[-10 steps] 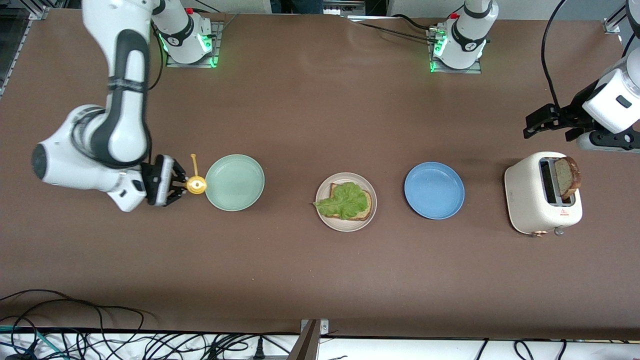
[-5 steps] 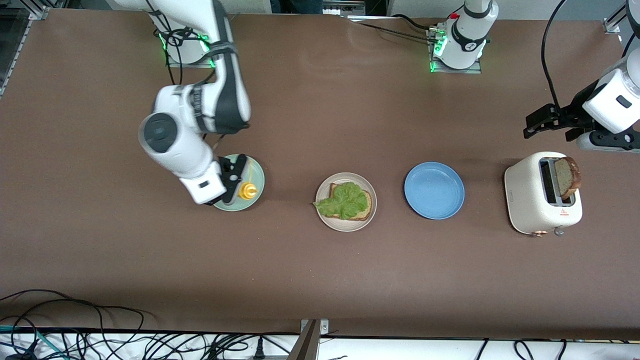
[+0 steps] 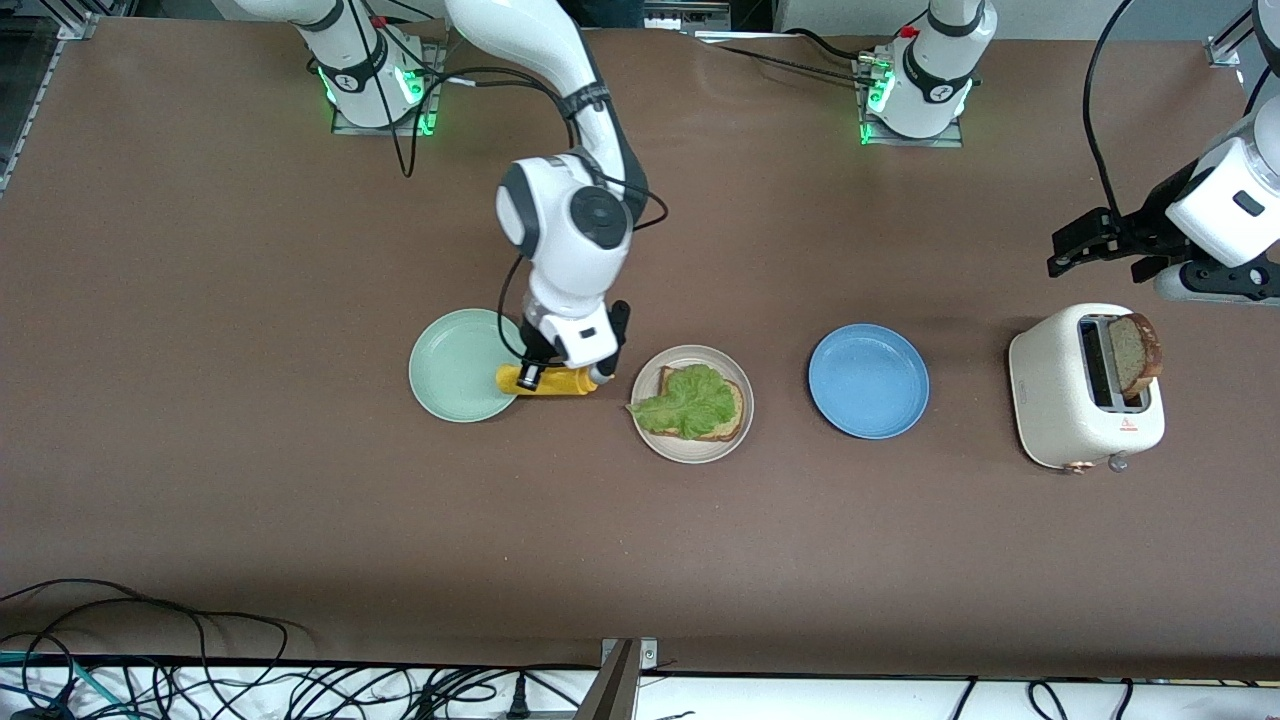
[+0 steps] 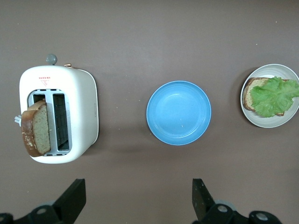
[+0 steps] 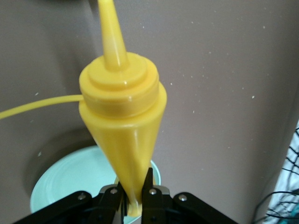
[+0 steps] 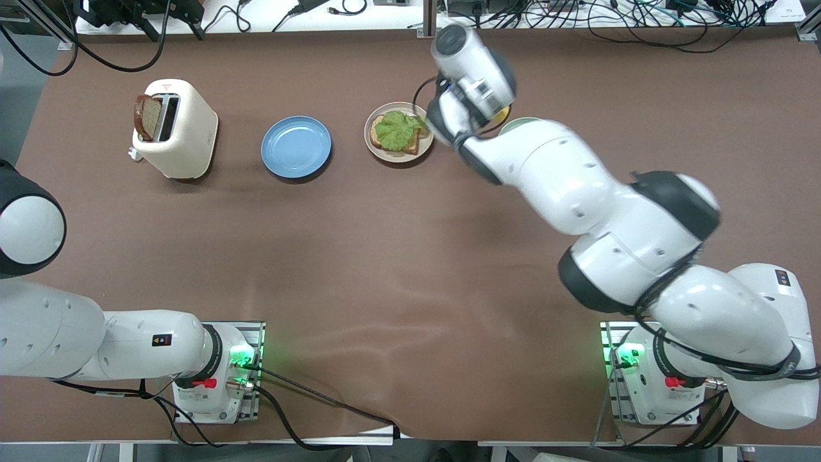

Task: Make sandwich on beige plate with both arms
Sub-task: 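Tilt the mustard bottle nozzle over the lettuce with the right gripper, then carry the mustard bottle back beside the mint plate with the right gripper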

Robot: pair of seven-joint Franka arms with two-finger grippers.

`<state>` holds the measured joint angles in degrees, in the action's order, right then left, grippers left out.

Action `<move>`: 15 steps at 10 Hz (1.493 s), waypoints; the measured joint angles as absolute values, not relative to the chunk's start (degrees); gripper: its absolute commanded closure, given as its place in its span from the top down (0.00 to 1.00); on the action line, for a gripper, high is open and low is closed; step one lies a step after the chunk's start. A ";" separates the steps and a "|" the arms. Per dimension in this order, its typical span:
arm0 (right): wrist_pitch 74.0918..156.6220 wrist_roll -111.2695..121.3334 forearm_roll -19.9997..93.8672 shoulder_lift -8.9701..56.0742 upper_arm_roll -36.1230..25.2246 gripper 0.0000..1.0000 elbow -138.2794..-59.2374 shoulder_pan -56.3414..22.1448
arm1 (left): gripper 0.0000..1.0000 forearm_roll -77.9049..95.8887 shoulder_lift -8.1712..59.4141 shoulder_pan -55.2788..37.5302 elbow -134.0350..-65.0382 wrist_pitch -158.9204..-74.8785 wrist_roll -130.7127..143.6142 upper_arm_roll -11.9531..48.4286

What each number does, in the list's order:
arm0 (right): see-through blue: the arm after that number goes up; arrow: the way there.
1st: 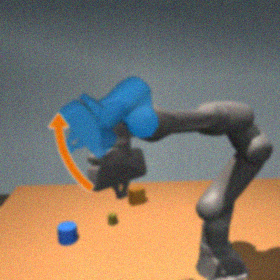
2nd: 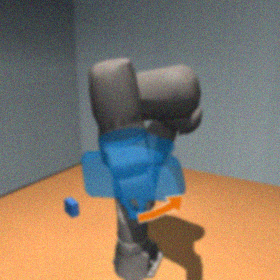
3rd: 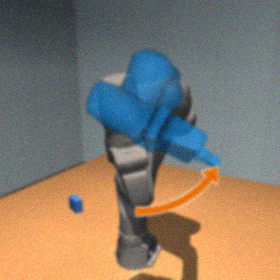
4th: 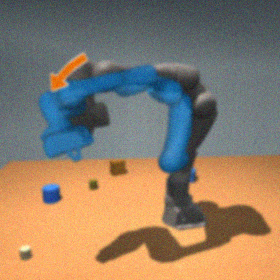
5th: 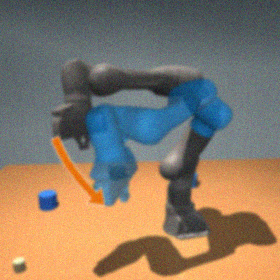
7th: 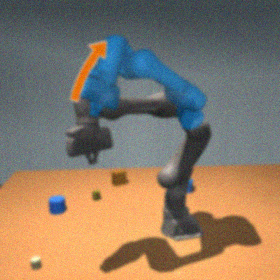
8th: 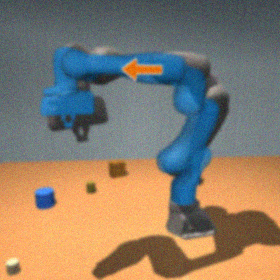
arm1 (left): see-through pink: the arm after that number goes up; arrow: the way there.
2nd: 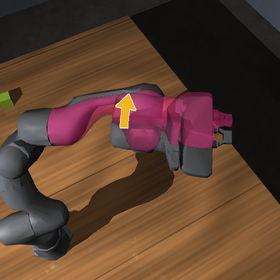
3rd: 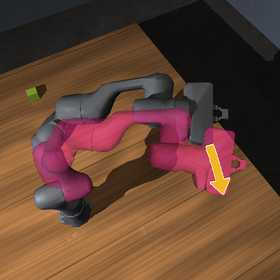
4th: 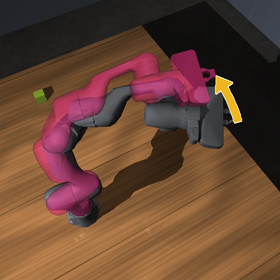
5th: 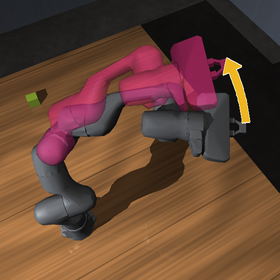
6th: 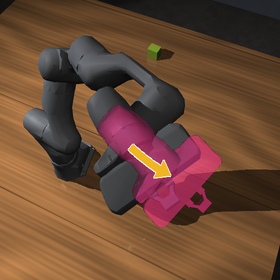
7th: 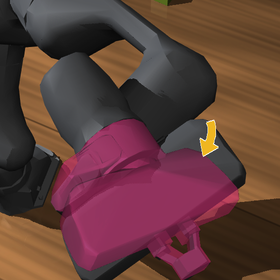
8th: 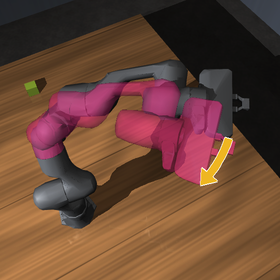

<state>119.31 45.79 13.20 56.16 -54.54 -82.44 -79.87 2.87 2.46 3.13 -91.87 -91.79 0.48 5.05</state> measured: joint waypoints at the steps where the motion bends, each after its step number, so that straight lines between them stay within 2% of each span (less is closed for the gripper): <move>1: 119.81 43.58 10.28 59.02 -53.66 0.00 -79.91 -79.83 | 1.00 2.87 2.46 3.13 -91.87 -91.79 0.48 5.06; 2: 119.96 40.43 7.31 63.25 -53.27 0.00 -76.11 -79.83 | 1.00 2.87 2.46 3.14 -91.87 -91.79 0.48 5.04; 4: 120.00 38.95 0.09 65.89 -51.34 0.00 -72.97 -79.61 | 1.00 2.87 2.46 3.14 -91.87 -91.79 0.48 5.02; 9: 119.45 39.29 -3.20 67.23 -50.23 0.00 -70.25 -78.27 | 1.00 2.87 2.46 3.13 -91.87 -91.79 0.48 5.02; 10: 117.92 42.58 -1.22 66.20 -50.93 0.00 -69.80 -77.14 | 1.00 2.87 2.46 3.13 -91.87 -91.79 0.48 5.02; 12: 113.92 51.83 10.01 61.84 -54.18 0.00 -69.42 -72.99 | 1.00 2.87 2.46 3.12 -91.87 -91.79 0.48 5.02; 15: 103.53 63.40 27.32 53.09 -56.83 0.00 -69.84 -61.41 | 1.00 2.87 2.46 3.12 -91.87 -91.79 0.48 5.01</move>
